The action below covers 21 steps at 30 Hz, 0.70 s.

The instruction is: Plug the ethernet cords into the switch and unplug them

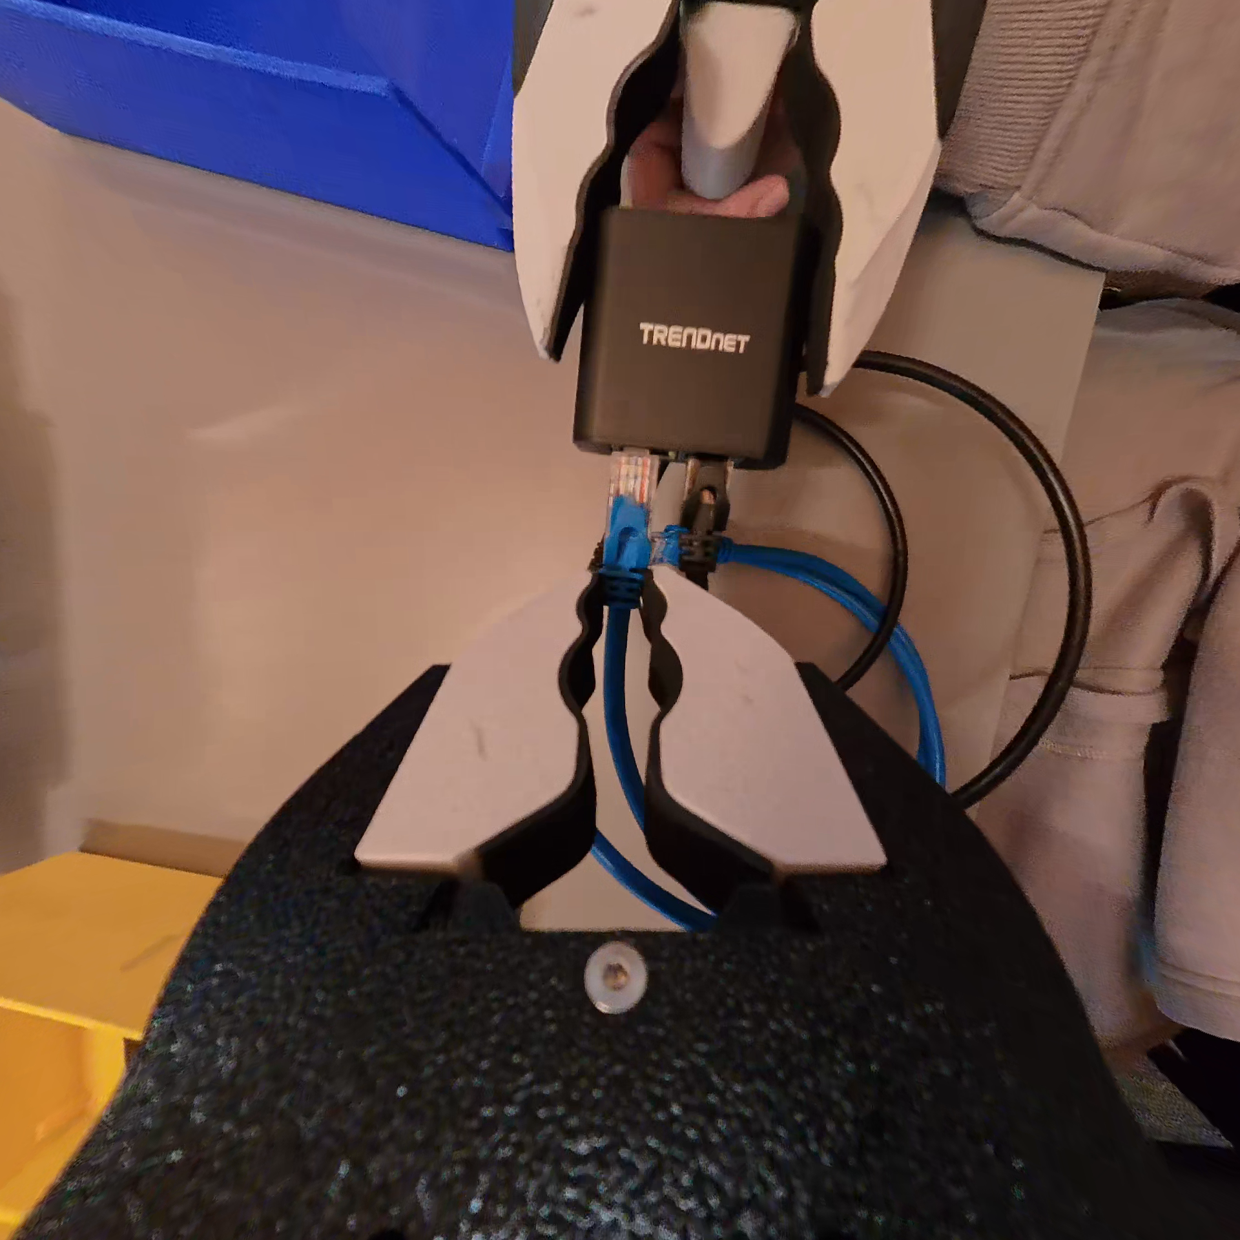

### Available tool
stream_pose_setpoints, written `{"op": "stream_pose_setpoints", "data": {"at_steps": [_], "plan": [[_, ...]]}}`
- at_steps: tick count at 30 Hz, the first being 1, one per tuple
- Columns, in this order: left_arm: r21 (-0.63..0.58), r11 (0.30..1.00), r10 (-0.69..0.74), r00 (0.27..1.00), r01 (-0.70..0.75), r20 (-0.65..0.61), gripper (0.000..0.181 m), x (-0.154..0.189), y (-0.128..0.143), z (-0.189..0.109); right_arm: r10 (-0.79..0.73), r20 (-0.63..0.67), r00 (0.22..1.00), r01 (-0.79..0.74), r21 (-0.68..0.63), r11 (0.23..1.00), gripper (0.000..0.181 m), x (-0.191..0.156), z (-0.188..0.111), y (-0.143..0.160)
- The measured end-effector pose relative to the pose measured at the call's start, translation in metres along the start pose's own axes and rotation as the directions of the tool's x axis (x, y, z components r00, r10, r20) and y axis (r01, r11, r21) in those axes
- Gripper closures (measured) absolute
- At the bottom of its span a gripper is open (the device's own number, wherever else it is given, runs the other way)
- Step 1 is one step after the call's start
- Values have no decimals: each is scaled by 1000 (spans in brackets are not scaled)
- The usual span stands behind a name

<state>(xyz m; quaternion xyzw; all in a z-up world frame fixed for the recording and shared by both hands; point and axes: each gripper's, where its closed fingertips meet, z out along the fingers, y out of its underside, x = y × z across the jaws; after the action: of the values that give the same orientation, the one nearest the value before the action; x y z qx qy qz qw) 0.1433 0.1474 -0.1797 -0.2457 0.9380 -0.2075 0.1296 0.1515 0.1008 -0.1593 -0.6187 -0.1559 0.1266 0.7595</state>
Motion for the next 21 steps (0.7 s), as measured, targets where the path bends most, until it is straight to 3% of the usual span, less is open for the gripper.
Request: {"op": "stream_pose_setpoints", "data": {"at_steps": [6,11,15,21], "plan": [[-59,998,35,999,-36,-24,171,3,1,2,1,12,1000,-1,5,1000,120,-2,1,0],[-1,1000,14,999,-14,-48,171,2,-5,0,12,9,1000,-12,28,1000,120,-1,0,-3],[-19,999,49,998,-50,-39,171,2,2,2,22,21,1000,-21,-32,999,119,-3,6,5],[84,995,65,996,-60,-55,172,3,-4,1,44,29,999,-44,-5,999,119,-3,5,1]]}}
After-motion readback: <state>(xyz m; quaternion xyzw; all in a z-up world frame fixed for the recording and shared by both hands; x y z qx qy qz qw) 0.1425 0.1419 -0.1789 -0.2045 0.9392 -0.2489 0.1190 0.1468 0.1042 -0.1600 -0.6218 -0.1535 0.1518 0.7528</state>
